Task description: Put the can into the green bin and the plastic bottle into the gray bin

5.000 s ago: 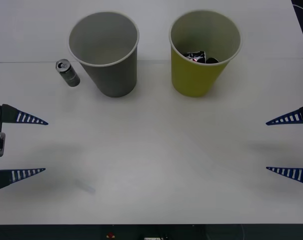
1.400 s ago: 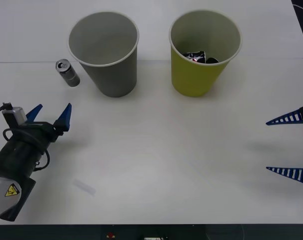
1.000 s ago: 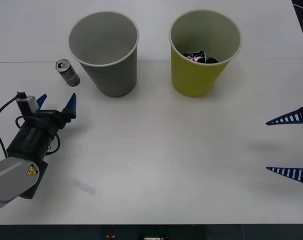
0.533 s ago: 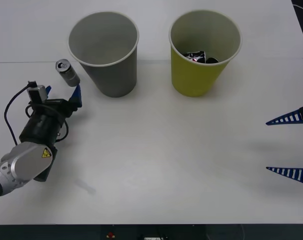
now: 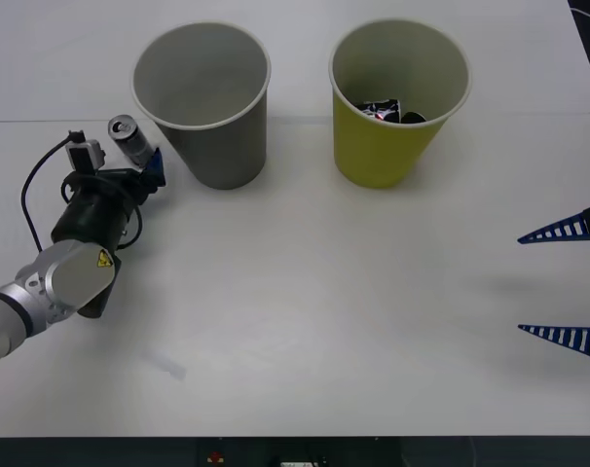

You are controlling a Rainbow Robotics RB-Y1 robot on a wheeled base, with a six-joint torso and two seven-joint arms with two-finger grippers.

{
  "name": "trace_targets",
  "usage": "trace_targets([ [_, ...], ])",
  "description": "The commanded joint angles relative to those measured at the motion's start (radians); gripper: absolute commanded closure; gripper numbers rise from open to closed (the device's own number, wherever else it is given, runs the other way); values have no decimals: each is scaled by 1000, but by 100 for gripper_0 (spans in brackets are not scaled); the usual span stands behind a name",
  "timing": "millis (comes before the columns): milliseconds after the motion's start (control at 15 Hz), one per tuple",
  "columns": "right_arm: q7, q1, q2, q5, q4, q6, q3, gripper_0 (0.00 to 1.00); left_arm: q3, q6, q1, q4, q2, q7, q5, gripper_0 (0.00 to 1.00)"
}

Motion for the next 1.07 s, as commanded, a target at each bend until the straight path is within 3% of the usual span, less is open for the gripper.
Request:
trace_targets([
  [67, 0, 0, 0, 0, 0, 0, 0, 0, 26, -64, -33, 21, -2, -1, 20, 0],
  [200, 0, 0, 0, 0, 0, 0, 0, 0, 59, -108, -50, 28, -12, -30, 43, 0],
  [333, 0, 0, 0, 0, 0, 0, 0, 0, 59, -110, -73, 47, -32, -91, 127, 0],
  [800, 0, 0, 0, 0, 0, 0, 0, 0, 62, -137, -110, 94, -58, -105, 140, 0],
  [867, 0, 0, 0, 0, 0, 0, 0, 0, 62, -137, -110, 94, -59, -104, 140, 26],
  [933, 0, 0, 0, 0, 0, 0, 0, 0, 62, -139, -109, 94, -59, -105, 138, 68],
  [1000, 0, 0, 0, 0, 0, 0, 0, 0, 62, -139, -110, 94, -59, -105, 137, 100],
  [1067, 0, 0, 0, 0, 0, 0, 0, 0, 62, -137, -109, 94, -59, -107, 137, 100],
])
